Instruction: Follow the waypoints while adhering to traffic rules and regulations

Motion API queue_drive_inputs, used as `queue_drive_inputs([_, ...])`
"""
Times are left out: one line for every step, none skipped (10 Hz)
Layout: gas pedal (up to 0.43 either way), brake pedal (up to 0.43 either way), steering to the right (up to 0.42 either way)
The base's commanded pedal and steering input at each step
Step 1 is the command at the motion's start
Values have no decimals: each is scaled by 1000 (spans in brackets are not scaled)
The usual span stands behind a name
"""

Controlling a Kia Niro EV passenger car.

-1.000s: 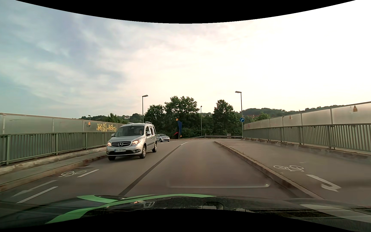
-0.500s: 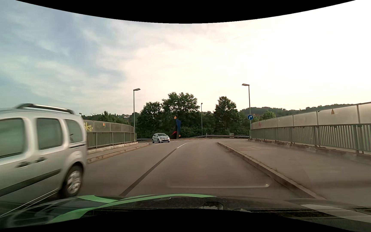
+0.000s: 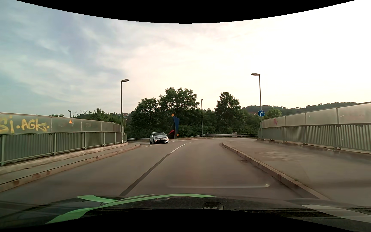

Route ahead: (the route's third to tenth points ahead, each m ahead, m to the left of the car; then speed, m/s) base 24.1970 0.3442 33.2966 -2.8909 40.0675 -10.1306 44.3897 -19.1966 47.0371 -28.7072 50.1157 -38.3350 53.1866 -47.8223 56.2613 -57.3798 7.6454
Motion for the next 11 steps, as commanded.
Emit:
queue_drive_inputs([47, 0, -2])
queue_drive_inputs([47, 0, -2])
queue_drive_inputs([47, 0, -2])
queue_drive_inputs([47, 0, -2])
queue_drive_inputs([47, 0, -2])
queue_drive_inputs([47, 0, -2])
queue_drive_inputs([47, 0, -2])
queue_drive_inputs([47, 0, -2])
queue_drive_inputs([47, 0, -2])
queue_drive_inputs([47, 0, -2])
queue_drive_inputs([39, 0, -2])
